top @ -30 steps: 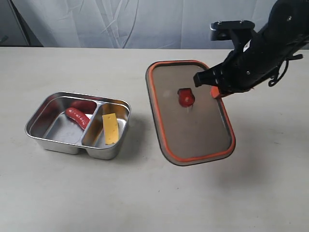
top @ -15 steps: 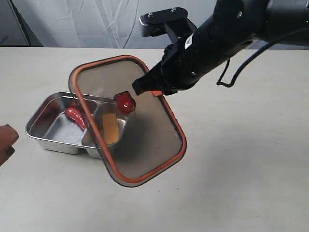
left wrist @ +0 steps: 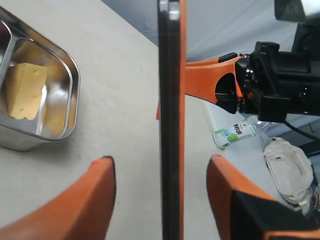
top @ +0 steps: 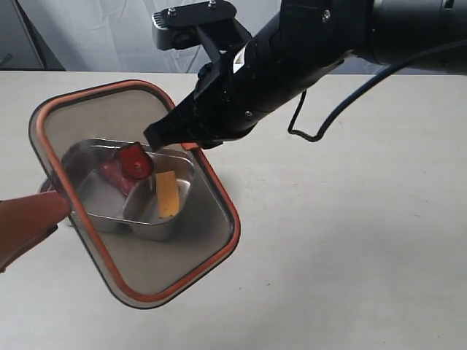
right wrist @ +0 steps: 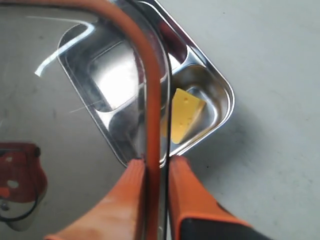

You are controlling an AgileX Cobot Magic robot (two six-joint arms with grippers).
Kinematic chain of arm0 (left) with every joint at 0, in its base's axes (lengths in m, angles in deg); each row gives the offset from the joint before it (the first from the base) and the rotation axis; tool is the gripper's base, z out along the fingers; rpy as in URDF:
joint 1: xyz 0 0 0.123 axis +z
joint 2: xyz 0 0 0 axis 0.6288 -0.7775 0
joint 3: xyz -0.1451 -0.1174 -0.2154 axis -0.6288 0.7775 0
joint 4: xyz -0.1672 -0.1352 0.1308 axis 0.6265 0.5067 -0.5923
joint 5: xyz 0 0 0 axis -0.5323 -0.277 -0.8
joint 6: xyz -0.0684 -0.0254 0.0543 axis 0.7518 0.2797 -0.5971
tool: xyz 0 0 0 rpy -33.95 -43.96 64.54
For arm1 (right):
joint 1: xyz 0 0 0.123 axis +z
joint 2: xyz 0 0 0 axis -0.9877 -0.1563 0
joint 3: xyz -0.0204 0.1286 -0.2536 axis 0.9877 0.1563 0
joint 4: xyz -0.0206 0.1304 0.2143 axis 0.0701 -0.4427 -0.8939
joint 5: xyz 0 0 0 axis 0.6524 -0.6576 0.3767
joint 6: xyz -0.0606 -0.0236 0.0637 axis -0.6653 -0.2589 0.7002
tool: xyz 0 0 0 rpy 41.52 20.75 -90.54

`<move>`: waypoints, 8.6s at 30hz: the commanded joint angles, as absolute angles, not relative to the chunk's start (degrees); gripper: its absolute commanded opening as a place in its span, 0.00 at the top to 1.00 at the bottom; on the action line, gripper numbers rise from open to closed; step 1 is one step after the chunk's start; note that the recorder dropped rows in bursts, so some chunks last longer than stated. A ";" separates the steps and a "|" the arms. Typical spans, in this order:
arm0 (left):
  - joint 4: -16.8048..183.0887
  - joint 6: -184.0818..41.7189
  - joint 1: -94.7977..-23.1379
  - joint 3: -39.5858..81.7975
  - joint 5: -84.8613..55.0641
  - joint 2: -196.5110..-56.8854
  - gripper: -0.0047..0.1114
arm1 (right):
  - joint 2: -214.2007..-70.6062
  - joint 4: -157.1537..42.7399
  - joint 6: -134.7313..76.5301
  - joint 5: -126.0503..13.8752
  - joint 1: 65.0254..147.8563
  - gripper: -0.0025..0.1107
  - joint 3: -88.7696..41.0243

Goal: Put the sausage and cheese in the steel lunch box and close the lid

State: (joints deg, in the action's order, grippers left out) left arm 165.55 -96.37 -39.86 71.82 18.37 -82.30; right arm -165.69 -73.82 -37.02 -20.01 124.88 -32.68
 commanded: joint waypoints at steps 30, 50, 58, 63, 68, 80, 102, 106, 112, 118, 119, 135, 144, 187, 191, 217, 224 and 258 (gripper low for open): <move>161.93 -104.23 -40.20 65.42 12.27 -86.57 0.96 | -164.82 -69.94 -35.68 -23.45 129.70 0.50 -36.14; 109.80 -109.35 -40.99 48.37 3.03 -101.70 0.96 | -152.15 -38.24 -7.09 -7.84 114.03 0.49 -38.11; 89.07 -114.12 -50.14 47.31 -8.25 -106.41 0.96 | -152.06 -37.58 -6.92 -7.84 114.03 0.49 -38.11; 77.44 -114.12 -55.18 47.31 -8.99 -109.75 0.96 | -152.06 -36.89 -6.94 -7.75 114.03 0.49 -38.11; 69.20 -114.12 -56.32 47.31 -13.67 -113.41 0.96 | -152.06 -36.80 -6.94 -6.50 114.03 0.49 -38.11; 60.19 -114.12 -56.32 47.31 -14.90 -122.55 0.96 | -152.06 -35.30 -6.94 -3.64 114.03 0.49 -38.11; 52.37 -114.24 -56.32 47.44 -14.90 -132.66 0.96 | -152.06 -34.53 -7.35 -2.73 114.03 0.49 -38.11; 52.37 -114.24 -56.32 47.44 -14.14 -134.32 0.96 | -152.06 -34.45 -7.35 -2.85 114.03 0.49 -38.11; 52.37 -114.24 -56.32 47.58 -12.51 -134.63 0.96 | -152.06 -34.29 -7.35 -2.83 114.03 0.49 -38.11; 52.37 -114.13 -60.23 47.58 -8.88 -134.63 0.96 | -152.06 -33.91 -7.35 -4.09 114.03 0.49 -38.11; 52.37 -114.13 -61.50 47.58 -8.99 -134.63 0.96 | -152.06 -33.73 -7.35 -4.11 114.03 0.49 -38.11; 60.77 -114.01 -62.49 47.58 -0.01 -135.75 0.84 | -152.06 -33.68 -7.35 -4.00 114.03 0.49 -38.11; 66.51 -114.01 -62.49 47.58 2.13 -135.75 0.63 | -152.06 -33.68 -7.35 -4.00 114.03 0.49 -38.11; 74.09 -114.14 -62.49 47.58 4.35 -136.90 0.56 | -168.27 -87.81 -41.51 -13.43 123.55 0.98 -23.61; 74.09 -114.14 -62.49 47.58 4.35 -136.90 0.56 | -171.19 -88.53 -41.51 -15.14 125.80 0.98 -23.61; 74.21 -114.14 -62.49 47.58 10.42 -136.90 0.56 | -176.21 -93.22 -41.30 -27.56 126.40 0.98 -23.61; 74.21 -114.14 -62.49 47.58 10.98 -135.32 0.56 | -176.21 -93.36 -41.30 -28.79 126.40 0.98 -23.61; 72.58 -57.95 -43.84 27.56 39.12 -131.83 0.96 | -177.06 -82.98 -30.69 -19.31 130.03 0.98 -26.02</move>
